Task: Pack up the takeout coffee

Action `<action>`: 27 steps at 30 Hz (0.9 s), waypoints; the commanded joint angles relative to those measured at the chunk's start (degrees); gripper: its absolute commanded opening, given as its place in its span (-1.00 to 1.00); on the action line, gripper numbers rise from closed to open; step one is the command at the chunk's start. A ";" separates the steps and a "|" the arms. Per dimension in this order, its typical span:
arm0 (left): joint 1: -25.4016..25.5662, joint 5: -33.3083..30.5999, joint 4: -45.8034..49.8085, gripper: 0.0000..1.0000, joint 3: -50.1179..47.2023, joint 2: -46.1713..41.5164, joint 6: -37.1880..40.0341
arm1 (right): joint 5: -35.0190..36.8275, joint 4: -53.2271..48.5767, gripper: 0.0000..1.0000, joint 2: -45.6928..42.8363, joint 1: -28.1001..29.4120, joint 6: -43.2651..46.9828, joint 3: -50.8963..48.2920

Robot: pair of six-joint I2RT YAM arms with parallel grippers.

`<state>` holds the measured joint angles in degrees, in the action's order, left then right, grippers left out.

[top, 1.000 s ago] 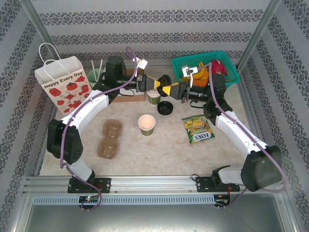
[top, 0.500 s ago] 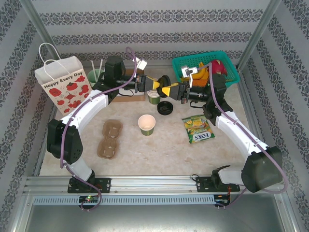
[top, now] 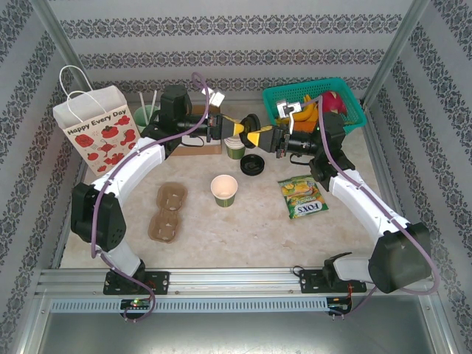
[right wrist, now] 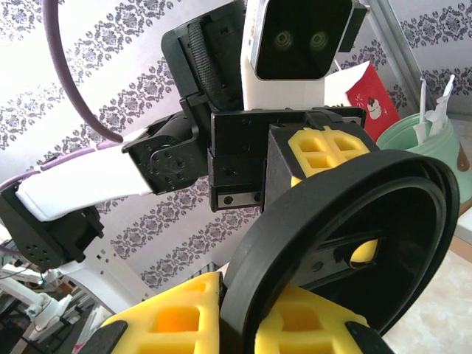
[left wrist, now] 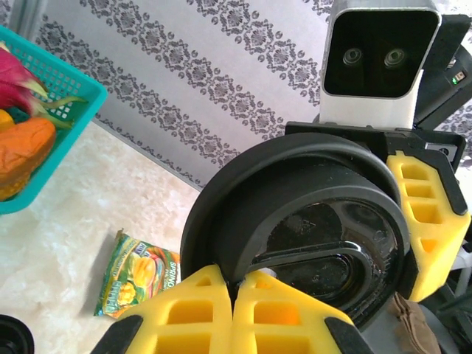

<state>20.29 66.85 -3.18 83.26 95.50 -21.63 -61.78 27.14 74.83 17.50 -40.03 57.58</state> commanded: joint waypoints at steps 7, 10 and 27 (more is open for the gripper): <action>0.01 -5.98 1.88 -1.00 -1.17 -2.34 1.14 | 4.43 0.55 -0.46 -0.98 -1.11 2.11 -0.38; 0.04 -10.42 4.34 -1.00 -1.35 -2.86 2.58 | 11.59 -2.35 -0.01 -1.93 -2.55 2.32 -1.41; 0.03 -32.40 33.06 -1.00 0.93 -2.82 7.48 | 54.94 -36.10 0.96 -7.32 4.37 11.02 -0.61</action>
<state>20.51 38.24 20.67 82.52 94.76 -16.01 -14.24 -0.71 69.21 19.09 -32.29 54.48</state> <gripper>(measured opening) 0.049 0.978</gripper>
